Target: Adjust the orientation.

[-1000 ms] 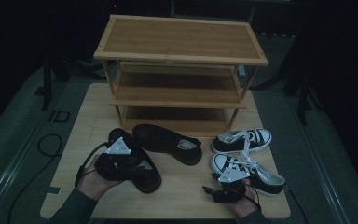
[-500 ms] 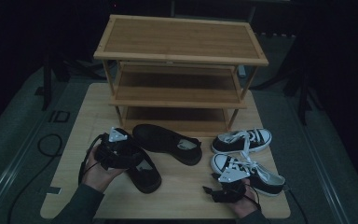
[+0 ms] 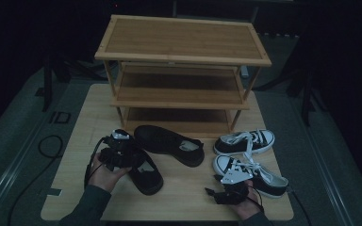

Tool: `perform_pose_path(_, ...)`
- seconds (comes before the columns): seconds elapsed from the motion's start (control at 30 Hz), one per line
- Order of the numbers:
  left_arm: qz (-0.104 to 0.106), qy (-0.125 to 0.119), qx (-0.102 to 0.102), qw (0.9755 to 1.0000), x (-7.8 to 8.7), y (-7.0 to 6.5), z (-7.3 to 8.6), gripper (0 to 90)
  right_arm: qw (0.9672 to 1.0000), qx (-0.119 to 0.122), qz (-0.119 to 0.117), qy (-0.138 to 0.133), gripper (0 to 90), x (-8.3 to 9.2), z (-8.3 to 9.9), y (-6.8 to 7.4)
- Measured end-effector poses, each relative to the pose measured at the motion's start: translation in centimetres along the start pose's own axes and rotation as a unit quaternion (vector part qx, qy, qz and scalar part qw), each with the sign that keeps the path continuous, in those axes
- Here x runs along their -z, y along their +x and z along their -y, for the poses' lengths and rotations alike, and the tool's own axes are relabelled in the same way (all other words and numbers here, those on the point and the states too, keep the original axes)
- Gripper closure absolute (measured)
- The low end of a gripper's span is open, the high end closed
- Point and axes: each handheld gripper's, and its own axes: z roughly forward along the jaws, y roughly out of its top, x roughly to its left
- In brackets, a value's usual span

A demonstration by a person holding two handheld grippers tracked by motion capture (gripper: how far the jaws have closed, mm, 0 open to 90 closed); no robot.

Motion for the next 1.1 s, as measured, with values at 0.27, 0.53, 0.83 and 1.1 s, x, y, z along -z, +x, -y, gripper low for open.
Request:
perform_pose_path(0.27, 0.0, 0.016, -0.029, 0.9994, 0.0, 0.0, 0.1, 62.4, 1.0, 0.0, 0.0, 0.0, 36.1, 0.0, 0.0, 0.0)
perform_pose_path(0.53, -0.023, 0.017, -0.045, 0.9986, 1.0, 0.8, 0.0, 82.0, 1.0, 0.0, 0.0, 0.0, 36.0, 0.0, 0.0, 0.0)
perform_pose_path(0.83, 0.003, 0.001, -0.101, 0.9948, 2.2, 3.7, 0.6, 83.6, 1.0, 0.001, 0.0, -0.001, 36.0, 0.0, 0.0, 0.0)
perform_pose_path(1.1, 0.049, 0.0, -0.148, 0.9878, 2.3, 5.1, 0.2, 83.7, 1.0, 0.0, 0.0, 0.0, 36.0, 0.0, 0.0, 0.0)
